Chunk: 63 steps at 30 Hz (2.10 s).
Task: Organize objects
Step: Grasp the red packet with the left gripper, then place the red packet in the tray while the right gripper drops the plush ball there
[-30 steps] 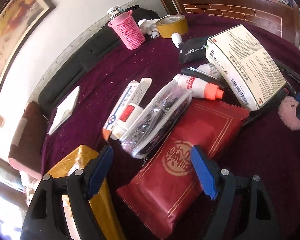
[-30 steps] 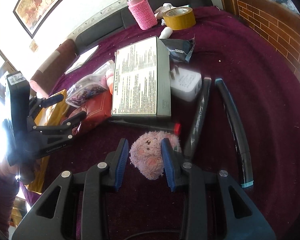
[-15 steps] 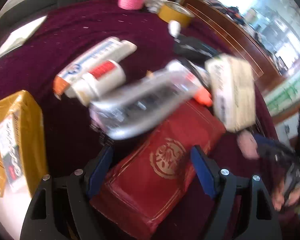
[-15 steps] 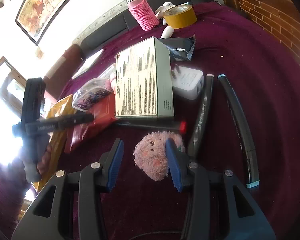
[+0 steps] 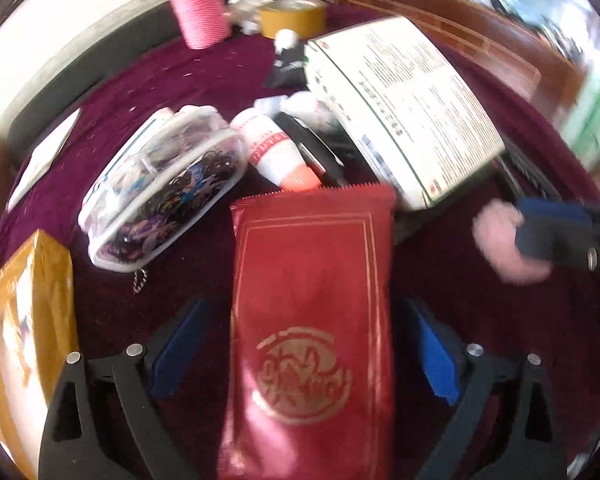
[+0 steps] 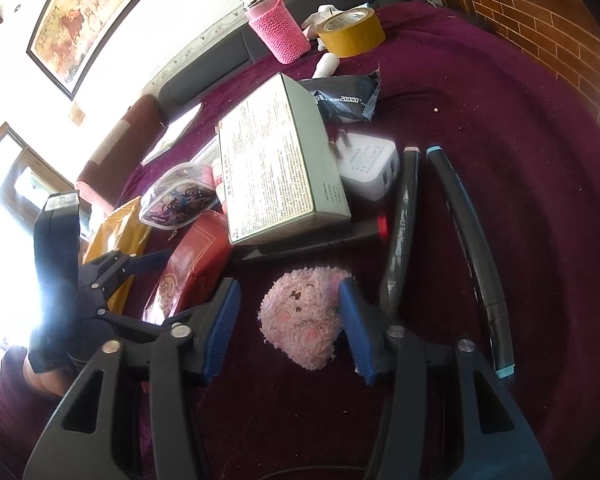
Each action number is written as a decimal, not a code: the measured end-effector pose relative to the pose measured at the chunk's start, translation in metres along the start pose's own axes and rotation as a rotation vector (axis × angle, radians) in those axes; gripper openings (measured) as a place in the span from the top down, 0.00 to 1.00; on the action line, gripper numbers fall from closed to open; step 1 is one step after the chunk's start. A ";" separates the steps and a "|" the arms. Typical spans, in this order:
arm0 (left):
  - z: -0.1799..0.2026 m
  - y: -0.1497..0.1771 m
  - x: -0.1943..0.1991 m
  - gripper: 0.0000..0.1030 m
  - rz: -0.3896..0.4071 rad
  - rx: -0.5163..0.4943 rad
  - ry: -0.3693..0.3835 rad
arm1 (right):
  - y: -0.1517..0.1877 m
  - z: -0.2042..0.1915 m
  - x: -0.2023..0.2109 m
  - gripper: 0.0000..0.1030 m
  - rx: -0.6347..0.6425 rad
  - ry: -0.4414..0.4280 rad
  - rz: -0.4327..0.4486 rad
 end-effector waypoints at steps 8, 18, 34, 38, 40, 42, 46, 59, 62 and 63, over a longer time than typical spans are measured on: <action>0.000 0.026 0.033 0.56 0.050 0.089 0.120 | 0.006 -0.017 -0.004 0.41 0.091 0.088 -0.010; -0.043 0.051 0.116 0.56 0.202 0.228 0.262 | 0.013 -0.024 -0.025 0.49 0.194 0.274 -0.041; -0.257 0.091 0.153 0.56 0.135 0.494 -0.079 | -0.021 -0.187 0.006 0.65 0.300 -0.165 -0.054; -0.301 0.097 0.112 0.56 0.059 0.584 -0.115 | -0.043 -0.258 -0.044 0.64 0.282 -0.299 -0.177; -0.315 0.099 0.093 0.56 0.046 0.633 -0.097 | -0.046 -0.282 -0.079 0.64 0.251 -0.325 -0.245; -0.319 0.103 0.084 0.56 0.035 0.648 -0.100 | -0.046 -0.299 -0.117 0.64 0.225 -0.313 -0.296; -0.328 0.098 0.068 0.55 0.027 0.645 -0.115 | -0.048 -0.308 -0.180 0.64 0.204 -0.218 -0.325; -0.342 0.102 0.074 0.47 0.079 0.744 -0.052 | -0.058 -0.306 -0.247 0.56 0.246 -0.041 -0.313; -0.341 0.107 0.099 0.46 0.139 0.776 -0.026 | -0.056 -0.305 -0.251 0.50 0.219 -0.062 -0.324; -0.341 0.110 0.108 0.45 0.161 0.782 -0.029 | -0.055 -0.305 -0.251 0.49 0.211 -0.069 -0.322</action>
Point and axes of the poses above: each gripper's, at about its wrist camera, not at the fingertips, and x roughly against the way its jaws point, z to its right, y to its underside, the point moved 2 cm from there along -x, roughly the way its jaws point, and after that the axes turned 2 degrees about -x, right-handed, at the moved point
